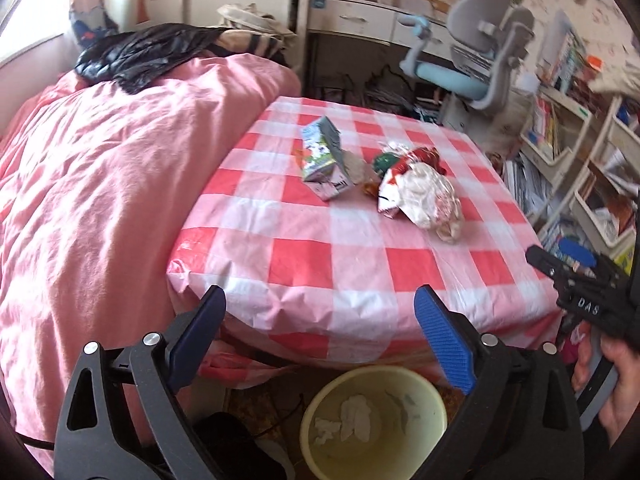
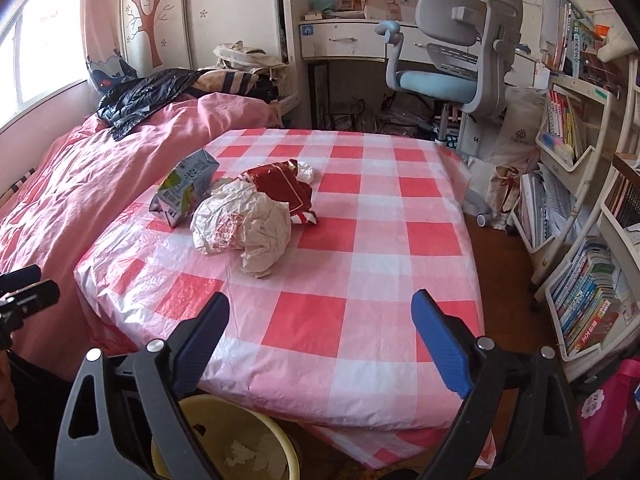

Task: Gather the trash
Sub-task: 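Bring both tools back over the table toward the remaining trash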

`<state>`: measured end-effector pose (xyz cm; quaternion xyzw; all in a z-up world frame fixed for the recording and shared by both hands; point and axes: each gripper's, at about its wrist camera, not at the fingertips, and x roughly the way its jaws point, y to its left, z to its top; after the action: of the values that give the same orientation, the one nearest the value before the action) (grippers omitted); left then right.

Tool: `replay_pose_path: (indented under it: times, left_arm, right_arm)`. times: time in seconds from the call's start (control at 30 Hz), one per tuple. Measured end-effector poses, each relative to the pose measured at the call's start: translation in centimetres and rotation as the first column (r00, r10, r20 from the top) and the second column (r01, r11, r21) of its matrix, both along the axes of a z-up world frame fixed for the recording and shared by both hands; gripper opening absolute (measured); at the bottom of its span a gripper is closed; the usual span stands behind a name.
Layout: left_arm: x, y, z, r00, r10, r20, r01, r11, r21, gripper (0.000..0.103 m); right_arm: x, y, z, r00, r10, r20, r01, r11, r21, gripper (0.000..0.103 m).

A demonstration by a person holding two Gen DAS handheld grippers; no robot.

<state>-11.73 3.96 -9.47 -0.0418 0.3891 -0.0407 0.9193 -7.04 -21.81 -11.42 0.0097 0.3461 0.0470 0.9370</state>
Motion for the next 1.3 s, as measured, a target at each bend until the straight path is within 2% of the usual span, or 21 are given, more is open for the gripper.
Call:
replay_pose_path:
  times: [0.23,0.57,0.83,1.17,1.3]
  left_arm:
    - [0.2,0.9,0.1,0.998,0.062,0.010,-0.062,0.998,0.001,0.093]
    - [0.1,0.3,0.4,0.997,0.057,0.042,-0.060,0.997,0.055,0.095]
    - [0.3,-0.1,0.5,0.997,0.050,0.057,-0.054,0.996,0.070,0.095]
    - [0.8,-0.5,0.8,0.997,0.037,0.064,-0.040,0.998,0.057,0.096]
    - [1.7,-0.4,1.2,0.997,0.043,0.068,-0.046,0.998,0.036,0.095]
  right_arm:
    - [0.2,0.7,-0.3,1.000,0.008,-0.006,-0.008,1.000,-0.016,0.089]
    - [0.3,1.3,-0.3,1.000,0.015,-0.001,-0.015,0.999,-0.035,0.089]
    - [1.1,0.8,-0.4,1.000,-0.020,-0.008,0.019,1.000,-0.024,0.090]
    - [1.8,1.3,-0.5,1.000,-0.019,-0.009,0.018,0.999,-0.034,0.090]
    - [2.1,0.9,0.0,1.000,-0.029,-0.003,0.029,1.000,-0.009,0.090]
